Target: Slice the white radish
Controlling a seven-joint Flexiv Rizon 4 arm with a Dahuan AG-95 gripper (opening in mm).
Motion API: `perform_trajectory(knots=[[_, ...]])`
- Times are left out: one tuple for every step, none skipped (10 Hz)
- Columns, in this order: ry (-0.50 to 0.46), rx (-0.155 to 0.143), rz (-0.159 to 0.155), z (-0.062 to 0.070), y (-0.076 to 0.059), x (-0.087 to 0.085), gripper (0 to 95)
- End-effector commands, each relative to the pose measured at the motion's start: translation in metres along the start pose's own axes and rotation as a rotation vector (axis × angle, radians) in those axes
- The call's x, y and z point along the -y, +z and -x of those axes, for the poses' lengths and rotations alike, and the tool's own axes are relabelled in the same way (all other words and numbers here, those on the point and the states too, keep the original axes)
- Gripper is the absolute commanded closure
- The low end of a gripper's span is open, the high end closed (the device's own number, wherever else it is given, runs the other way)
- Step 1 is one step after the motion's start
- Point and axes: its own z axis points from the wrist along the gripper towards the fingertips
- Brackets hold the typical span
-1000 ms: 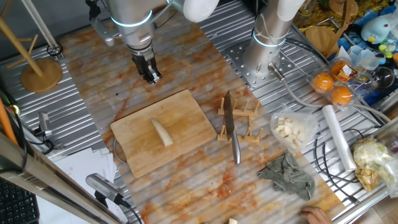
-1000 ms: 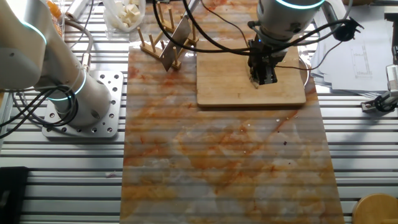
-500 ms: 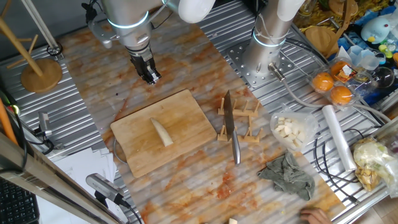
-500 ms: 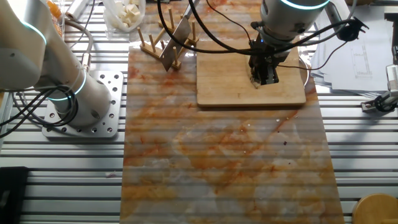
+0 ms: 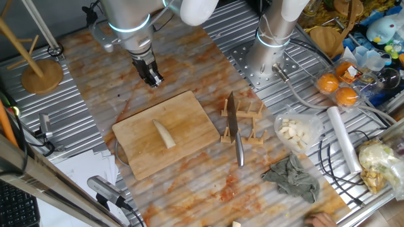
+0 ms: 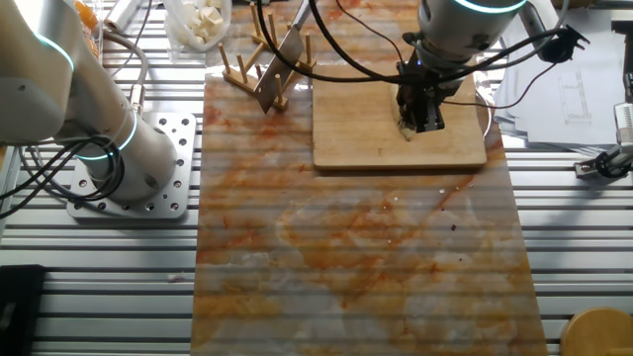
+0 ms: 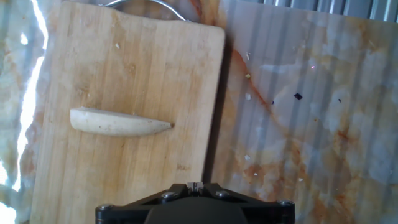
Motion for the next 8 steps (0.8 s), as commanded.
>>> perform_trajectory(knots=[[-0.004, 0.002, -0.001, -0.001, 0.000, -0.001, 95.0], [-0.021, -0.001, 0.000, -0.001, 0.000, -0.002, 95.0], [-0.054, -0.011, 0.006, -0.001, 0.000, -0.003, 95.0], [-0.063, -0.015, 0.008, 0.000, 0.000, -0.005, 95.0], [-0.063, -0.023, 0.007, 0.001, -0.001, -0.012, 95.0], [-0.070, -0.035, 0.007, 0.001, -0.001, -0.018, 95.0], [-0.082, -0.045, 0.003, 0.002, -0.002, -0.024, 95.0], [-0.093, -0.047, 0.005, 0.002, -0.002, -0.027, 95.0]])
